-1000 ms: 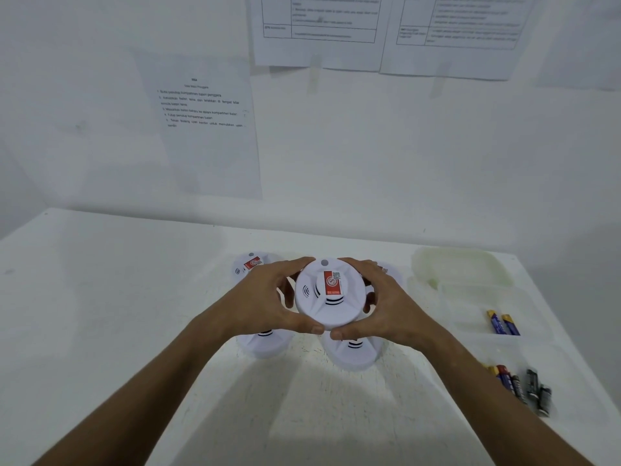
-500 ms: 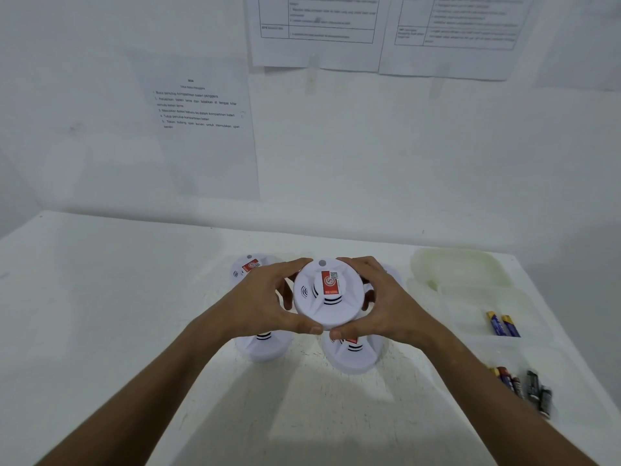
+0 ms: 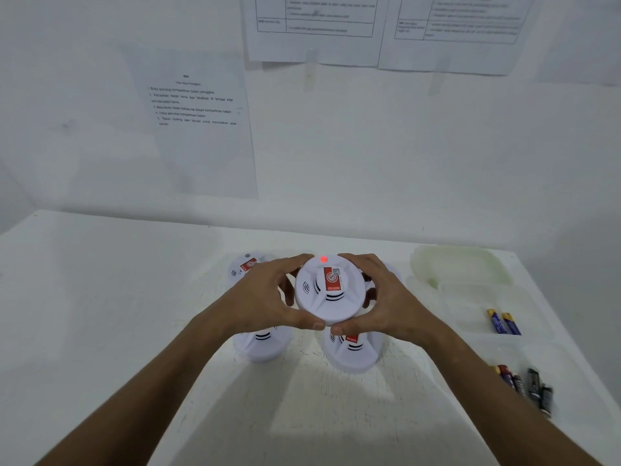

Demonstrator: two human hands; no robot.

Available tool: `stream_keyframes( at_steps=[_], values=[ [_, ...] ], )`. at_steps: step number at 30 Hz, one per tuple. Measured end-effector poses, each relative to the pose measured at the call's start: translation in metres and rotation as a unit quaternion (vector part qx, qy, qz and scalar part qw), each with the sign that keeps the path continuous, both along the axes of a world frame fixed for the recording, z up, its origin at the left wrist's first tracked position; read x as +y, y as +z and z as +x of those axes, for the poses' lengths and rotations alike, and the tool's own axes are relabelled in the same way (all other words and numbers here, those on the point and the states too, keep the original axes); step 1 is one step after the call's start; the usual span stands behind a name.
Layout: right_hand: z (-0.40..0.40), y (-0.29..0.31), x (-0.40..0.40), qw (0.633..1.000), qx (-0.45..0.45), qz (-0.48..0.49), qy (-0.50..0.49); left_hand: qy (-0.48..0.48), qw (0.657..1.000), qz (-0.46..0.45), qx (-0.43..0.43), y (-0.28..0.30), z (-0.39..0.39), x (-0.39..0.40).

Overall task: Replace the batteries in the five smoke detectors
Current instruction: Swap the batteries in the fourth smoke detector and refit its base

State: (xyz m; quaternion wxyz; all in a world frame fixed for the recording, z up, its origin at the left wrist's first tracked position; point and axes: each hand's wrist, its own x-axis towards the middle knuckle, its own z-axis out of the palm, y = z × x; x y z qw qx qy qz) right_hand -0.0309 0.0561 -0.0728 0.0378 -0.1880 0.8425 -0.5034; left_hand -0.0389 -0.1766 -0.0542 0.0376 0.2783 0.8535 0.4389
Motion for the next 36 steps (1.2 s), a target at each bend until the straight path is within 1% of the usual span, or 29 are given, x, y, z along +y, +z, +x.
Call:
stream_keyframes(
  at_steps=[17, 29, 33, 36],
  values=[
    [0.0, 0.001, 0.0, 1.0, -0.008, 0.007, -0.002, 0.003, 1.0, 0.005, -0.002, -0.004, -0.002, 0.0],
    [-0.006, -0.003, 0.001, 1.0, -0.009, 0.01, -0.006, 0.015, 1.0, -0.016, -0.009, -0.011, -0.013, -0.002],
    [-0.011, -0.006, 0.0, 1.0, -0.005, 0.015, -0.011, 0.008, 1.0, -0.008, -0.008, -0.01, -0.016, -0.001],
    [-0.019, -0.008, -0.002, 1.0, -0.003, 0.026, -0.015, 0.012, 1.0, -0.025, -0.011, -0.011, -0.025, -0.003]
  ],
)
